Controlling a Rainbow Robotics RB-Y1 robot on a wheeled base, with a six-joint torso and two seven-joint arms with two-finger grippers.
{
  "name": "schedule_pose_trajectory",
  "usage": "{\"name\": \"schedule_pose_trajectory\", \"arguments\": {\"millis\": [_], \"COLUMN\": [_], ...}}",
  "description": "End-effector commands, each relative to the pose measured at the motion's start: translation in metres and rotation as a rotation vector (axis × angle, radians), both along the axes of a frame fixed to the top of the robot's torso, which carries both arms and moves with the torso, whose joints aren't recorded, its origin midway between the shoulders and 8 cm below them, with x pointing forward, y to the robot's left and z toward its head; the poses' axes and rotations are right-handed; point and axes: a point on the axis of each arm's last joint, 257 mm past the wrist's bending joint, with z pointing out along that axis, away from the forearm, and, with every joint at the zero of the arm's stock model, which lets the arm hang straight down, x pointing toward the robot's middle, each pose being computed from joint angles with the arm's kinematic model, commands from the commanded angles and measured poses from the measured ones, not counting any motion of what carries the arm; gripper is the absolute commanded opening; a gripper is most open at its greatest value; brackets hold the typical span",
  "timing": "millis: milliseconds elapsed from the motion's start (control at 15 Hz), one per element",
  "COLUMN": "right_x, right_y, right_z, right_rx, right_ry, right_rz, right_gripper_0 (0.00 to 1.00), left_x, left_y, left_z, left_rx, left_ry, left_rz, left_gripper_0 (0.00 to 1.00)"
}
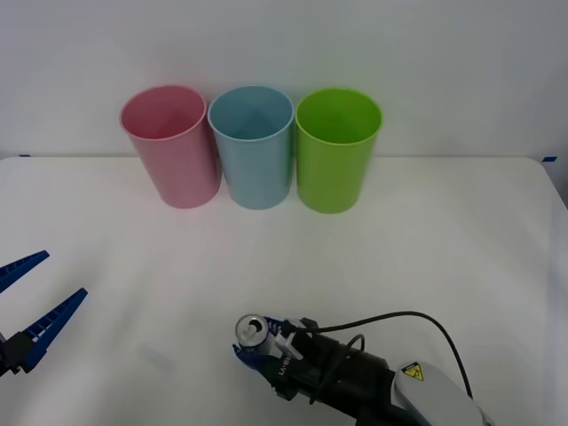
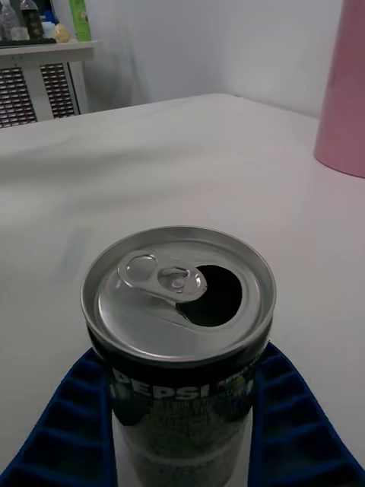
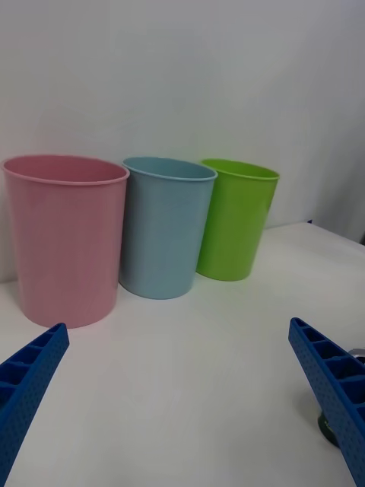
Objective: Grasp the object on the table and drop it into the matching bin: aluminum can to the light blue bin, PET bottle to the pink bin.
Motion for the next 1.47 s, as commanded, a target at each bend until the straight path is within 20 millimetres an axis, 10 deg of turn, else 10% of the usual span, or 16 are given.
{"name": "schedule_pose_trajectory", "arguments": {"millis": [67, 667, 1467], "right_x": [0.0, -0.003, 0.052], "right_y": [-0.003, -0.057, -0.098], "right_z": [0.003, 0.057, 0.209], "right_rx": [0.008, 0.092, 0.38], "right_ry": [0.001, -0.035, -0.099], "right_rz": [0.001, -0.083, -0.25], "right_gripper_0": [0.0, 0.0, 0.0], "left_x": [0.0, 0.0, 0.0], "left_y": [0.0, 0.0, 0.0], "left_z": [0.0, 0.0, 0.0], "left_rx": [0.0, 0.0, 0.0], "left_ry": [0.0, 0.0, 0.0], "left_rz": [0.0, 0.0, 0.0], "left_gripper_0": [1.0, 1.0, 1.0]}}
